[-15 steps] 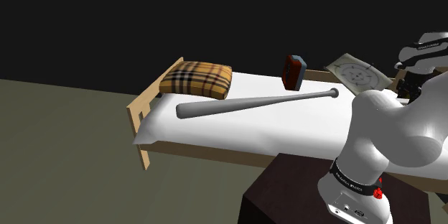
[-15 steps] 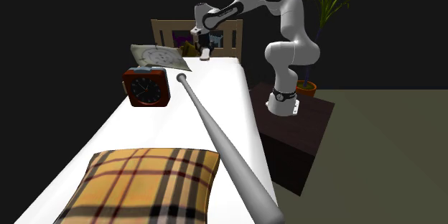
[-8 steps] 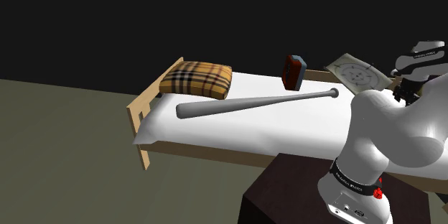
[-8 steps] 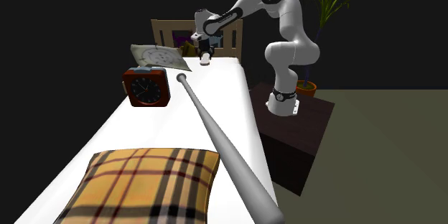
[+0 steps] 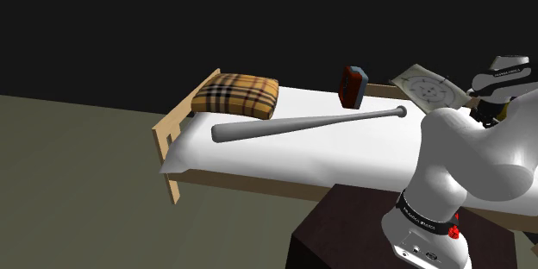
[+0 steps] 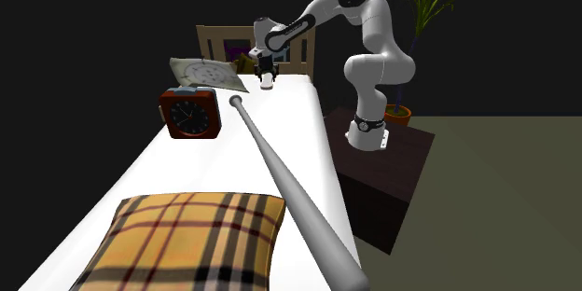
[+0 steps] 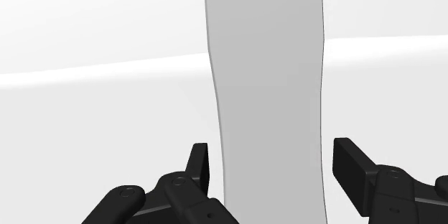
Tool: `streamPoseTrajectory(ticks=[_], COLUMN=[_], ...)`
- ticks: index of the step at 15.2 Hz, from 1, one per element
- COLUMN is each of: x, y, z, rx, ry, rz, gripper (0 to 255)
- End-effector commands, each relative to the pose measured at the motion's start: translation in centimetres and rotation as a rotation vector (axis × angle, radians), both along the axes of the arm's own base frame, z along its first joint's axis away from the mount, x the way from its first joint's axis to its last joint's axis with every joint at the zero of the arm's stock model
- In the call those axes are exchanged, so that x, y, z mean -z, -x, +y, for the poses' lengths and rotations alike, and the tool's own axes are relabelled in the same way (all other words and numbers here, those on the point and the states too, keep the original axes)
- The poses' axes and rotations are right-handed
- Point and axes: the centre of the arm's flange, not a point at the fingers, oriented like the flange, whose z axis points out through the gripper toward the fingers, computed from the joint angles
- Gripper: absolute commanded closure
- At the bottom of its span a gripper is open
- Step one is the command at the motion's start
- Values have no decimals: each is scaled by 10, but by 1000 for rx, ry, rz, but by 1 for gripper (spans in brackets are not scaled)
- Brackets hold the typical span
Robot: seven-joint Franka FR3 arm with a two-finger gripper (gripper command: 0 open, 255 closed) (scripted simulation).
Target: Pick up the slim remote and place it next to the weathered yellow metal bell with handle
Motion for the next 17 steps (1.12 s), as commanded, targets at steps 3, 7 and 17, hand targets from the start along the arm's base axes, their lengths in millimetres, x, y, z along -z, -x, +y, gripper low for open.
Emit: streamPoseTrajectory(ticks=[3,7,17], x=[0,0,-49], y=[0,0,-6], z=[0,0,3], rx=[0,0,0], ry=[0,0,0], rz=[0,0,0], gripper=[255,0,0])
